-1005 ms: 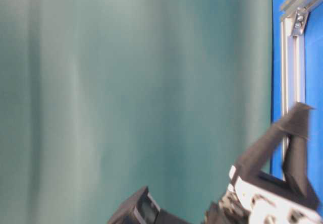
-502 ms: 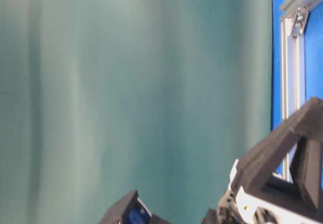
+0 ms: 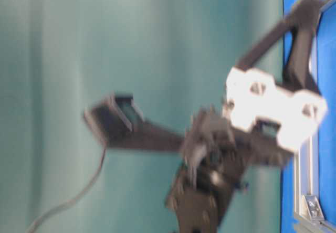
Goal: Insert the wire through the string loop located on the right side.
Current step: 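Swing the left gripper down toward the plug beyond the loop, then close the left gripper on the USB plug protruding from the loop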
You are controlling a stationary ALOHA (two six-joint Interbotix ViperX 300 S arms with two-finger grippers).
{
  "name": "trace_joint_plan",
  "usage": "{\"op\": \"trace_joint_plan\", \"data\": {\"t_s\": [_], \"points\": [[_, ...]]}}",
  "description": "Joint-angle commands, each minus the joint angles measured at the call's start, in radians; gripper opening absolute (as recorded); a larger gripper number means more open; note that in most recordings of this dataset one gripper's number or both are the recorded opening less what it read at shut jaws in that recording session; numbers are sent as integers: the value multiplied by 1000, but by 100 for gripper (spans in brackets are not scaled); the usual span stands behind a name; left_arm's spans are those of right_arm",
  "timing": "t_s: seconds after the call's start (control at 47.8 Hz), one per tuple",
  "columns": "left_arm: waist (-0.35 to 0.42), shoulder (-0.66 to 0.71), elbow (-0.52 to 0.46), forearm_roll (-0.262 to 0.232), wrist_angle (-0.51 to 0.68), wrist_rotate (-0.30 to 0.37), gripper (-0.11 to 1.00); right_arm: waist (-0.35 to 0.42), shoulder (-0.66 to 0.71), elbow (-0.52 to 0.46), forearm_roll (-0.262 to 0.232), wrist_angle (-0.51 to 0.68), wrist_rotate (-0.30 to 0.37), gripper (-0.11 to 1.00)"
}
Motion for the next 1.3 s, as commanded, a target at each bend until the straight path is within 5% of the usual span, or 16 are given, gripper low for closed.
{"op": "trace_joint_plan", "data": {"t_s": [0.0, 0.377, 0.712, 1.277], "points": [[6, -2, -69, -2, 44, 2, 0, -2, -6, -12, 2, -11, 0, -3], [15, 15, -92, 0, 92, -3, 5, -2, -5, -12, 2, -11, 0, -3], [11, 15, -89, 0, 97, -3, 90, -2, -5, -12, 2, -11, 0, -3], [14, 115, -77, -2, 43, -3, 89, -2, -5, -12, 2, -8, 0, -3]]}}
